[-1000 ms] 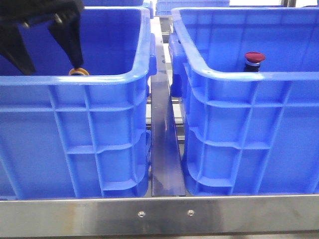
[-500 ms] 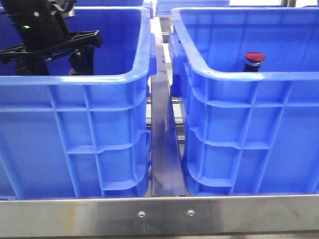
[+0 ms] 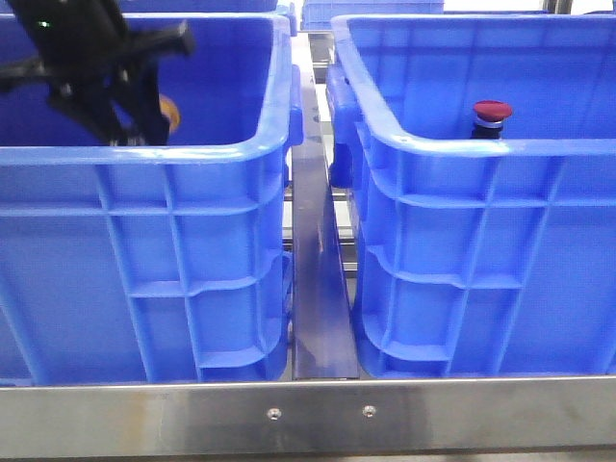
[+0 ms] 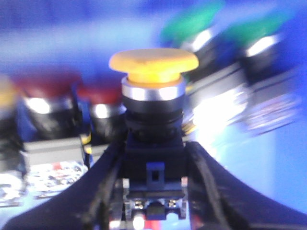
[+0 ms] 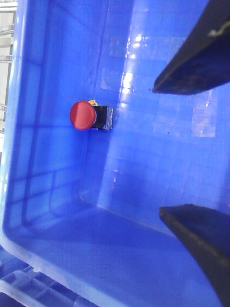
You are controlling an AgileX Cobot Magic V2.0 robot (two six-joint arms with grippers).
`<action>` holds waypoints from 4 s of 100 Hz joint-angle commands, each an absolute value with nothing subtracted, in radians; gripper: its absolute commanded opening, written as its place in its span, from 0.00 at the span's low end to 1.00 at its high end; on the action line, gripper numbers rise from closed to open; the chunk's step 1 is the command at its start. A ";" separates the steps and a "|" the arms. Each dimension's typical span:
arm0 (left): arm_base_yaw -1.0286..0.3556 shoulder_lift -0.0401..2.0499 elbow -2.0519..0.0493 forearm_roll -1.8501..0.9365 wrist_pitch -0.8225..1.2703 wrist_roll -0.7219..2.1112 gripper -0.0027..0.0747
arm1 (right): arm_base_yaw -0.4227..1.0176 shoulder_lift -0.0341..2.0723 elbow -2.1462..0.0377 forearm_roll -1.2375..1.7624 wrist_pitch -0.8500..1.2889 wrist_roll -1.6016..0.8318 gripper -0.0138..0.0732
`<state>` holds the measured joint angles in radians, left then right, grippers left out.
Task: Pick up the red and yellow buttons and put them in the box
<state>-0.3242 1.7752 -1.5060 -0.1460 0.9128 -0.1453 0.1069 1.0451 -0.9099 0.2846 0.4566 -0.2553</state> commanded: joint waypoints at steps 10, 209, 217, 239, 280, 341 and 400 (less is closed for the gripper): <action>-0.384 1.561 -1.438 -0.109 0.804 -0.151 0.09 | 0.101 1.023 -0.936 0.296 0.400 -0.256 0.74; -0.751 1.359 -1.361 -0.107 0.781 0.000 0.09 | 0.386 1.453 -1.408 0.780 0.817 -0.267 0.87; -0.751 1.359 -1.361 -0.107 0.781 0.000 0.09 | 0.386 1.458 -1.408 0.790 0.817 -0.267 0.78; -0.751 1.359 -1.361 -0.107 0.781 0.000 0.09 | 0.386 1.459 -1.408 0.812 0.827 -0.269 0.36; -0.751 1.359 -1.361 -0.111 0.777 0.000 0.55 | 0.386 1.459 -1.408 0.812 0.836 -0.274 0.34; -0.751 1.349 -1.361 -0.107 0.797 0.000 0.77 | 0.338 1.390 -1.425 0.510 0.674 -0.302 0.34; -0.751 1.349 -1.361 -0.107 0.801 0.000 0.77 | 0.026 1.388 -1.253 0.343 0.447 -0.301 0.33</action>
